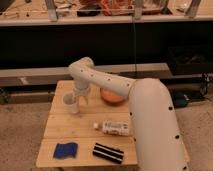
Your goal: Place the ceramic cup in the ceramic bowl
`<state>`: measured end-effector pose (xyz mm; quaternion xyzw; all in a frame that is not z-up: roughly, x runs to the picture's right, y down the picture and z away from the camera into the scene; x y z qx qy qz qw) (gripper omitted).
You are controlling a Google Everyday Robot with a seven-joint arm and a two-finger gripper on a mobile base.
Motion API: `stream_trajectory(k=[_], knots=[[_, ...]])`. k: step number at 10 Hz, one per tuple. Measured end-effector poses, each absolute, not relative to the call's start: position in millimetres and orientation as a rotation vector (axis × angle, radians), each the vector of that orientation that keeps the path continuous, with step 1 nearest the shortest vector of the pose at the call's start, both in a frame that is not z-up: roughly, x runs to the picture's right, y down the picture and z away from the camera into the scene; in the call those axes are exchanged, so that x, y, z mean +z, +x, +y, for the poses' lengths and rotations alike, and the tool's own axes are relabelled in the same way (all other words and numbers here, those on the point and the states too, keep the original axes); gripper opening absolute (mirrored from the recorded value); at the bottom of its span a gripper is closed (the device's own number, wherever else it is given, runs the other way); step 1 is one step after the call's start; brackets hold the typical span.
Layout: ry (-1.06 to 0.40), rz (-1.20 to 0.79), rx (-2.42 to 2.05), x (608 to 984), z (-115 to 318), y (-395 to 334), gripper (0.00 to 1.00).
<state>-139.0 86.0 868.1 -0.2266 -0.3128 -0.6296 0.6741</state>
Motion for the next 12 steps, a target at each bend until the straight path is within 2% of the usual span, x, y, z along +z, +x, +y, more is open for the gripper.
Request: stream_trajectory(k=[2, 4, 5, 6, 12], knots=[[-0.514, -0.706, -1.427, 868, 88, -140, 0.34], [-0.517, -0.701, -1.416, 864, 88, -138, 0.11], [-0.517, -0.699, -1.404, 864, 85, -134, 0.03], [-0.513, -0.697, -1.395, 863, 81, -128, 0.0], [-0.499, -0.685, -1.328, 857, 63, -78, 0.0]])
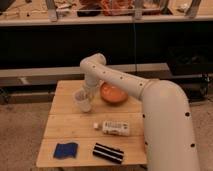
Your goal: Place the ceramic cup in the ceramic bowl
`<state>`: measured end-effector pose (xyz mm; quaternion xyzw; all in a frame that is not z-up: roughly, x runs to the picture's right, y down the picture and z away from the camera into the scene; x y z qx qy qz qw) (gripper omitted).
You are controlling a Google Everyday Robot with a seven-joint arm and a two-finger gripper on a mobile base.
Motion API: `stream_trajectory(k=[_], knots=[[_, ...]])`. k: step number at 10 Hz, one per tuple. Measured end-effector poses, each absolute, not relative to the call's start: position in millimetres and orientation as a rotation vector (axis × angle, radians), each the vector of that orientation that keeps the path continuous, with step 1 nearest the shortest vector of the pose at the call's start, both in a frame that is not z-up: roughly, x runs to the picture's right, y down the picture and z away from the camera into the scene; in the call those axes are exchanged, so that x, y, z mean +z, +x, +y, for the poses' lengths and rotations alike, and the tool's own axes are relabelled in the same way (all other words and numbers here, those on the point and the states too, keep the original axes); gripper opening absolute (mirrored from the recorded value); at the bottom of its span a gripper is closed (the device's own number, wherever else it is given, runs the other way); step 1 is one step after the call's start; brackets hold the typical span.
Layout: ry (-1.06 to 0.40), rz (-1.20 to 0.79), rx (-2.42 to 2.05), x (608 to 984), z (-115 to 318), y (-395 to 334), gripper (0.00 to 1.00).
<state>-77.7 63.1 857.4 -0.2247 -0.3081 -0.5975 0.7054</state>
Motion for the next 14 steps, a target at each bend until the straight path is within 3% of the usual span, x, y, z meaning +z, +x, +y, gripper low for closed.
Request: stream_trajectory(k=[14], knots=[[-0.481, -0.636, -1.148, 848, 21, 26, 0.0]])
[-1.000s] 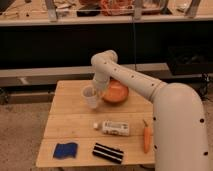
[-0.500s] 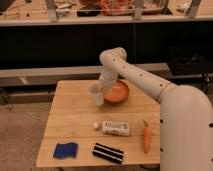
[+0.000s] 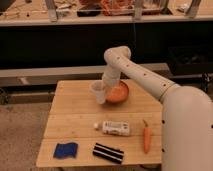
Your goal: Place the ceramic cup in the ceramic bowl
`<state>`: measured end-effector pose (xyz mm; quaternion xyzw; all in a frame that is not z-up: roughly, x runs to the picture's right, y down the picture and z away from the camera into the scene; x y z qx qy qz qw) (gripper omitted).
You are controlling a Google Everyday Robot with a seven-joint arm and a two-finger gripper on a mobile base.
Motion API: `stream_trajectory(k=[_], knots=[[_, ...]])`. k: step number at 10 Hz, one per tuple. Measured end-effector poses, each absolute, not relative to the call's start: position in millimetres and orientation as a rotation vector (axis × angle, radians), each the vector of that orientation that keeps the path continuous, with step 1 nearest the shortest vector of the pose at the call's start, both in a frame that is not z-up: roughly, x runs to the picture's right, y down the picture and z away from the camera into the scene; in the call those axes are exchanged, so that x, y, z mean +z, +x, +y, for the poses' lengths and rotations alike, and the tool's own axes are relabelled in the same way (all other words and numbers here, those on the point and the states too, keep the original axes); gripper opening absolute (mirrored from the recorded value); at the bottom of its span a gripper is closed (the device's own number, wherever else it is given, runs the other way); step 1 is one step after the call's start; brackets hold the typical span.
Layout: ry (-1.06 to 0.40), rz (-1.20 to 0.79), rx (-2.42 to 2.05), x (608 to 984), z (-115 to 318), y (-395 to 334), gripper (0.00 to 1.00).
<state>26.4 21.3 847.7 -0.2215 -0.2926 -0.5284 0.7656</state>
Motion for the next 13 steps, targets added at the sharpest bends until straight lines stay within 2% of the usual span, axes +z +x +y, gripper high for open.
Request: stream_trajectory(k=[8, 13], knots=[[-0.483, -0.622, -1.103, 850, 15, 46, 0.0], [-0.482, -0.619, -1.092, 851, 13, 49, 0.1]])
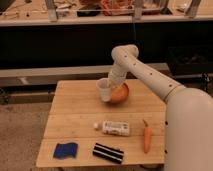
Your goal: Place the ceramic cup in the ceramic bowl
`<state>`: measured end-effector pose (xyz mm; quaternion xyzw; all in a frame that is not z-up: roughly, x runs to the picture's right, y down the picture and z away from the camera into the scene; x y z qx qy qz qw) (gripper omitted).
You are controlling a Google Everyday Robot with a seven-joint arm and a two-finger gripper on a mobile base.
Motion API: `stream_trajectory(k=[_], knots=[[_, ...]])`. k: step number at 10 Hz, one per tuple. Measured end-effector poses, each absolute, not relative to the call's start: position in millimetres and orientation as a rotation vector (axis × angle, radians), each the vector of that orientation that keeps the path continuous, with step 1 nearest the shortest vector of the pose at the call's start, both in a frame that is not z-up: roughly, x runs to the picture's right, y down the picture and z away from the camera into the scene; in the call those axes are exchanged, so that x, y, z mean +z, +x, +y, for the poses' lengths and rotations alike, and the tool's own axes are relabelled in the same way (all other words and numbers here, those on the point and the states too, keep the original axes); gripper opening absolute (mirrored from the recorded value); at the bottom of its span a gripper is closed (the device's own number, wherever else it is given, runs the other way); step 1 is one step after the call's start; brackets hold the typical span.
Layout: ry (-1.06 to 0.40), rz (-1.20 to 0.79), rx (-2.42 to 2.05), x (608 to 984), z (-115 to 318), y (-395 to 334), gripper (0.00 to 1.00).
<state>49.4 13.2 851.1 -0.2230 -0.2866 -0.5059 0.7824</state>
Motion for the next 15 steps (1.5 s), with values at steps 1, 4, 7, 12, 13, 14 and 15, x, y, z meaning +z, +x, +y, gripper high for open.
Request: stream_trajectory(k=[1, 4, 7, 12, 13, 14, 15], knots=[[-0.48, -0.617, -1.089, 851, 12, 51, 0.13], [-0.479, -0.616, -1.082, 852, 12, 53, 0.09], [-0.479, -0.613, -1.075, 852, 11, 57, 0.27], [-0.478, -0.613, -1.068, 852, 10, 60, 0.65], [-0.478, -0.612, -1.067, 852, 9, 62, 0.74], [-0.477, -0.612, -1.066, 852, 9, 63, 0.79], [-0.475, -0.611, -1.066, 852, 8, 64, 0.8]])
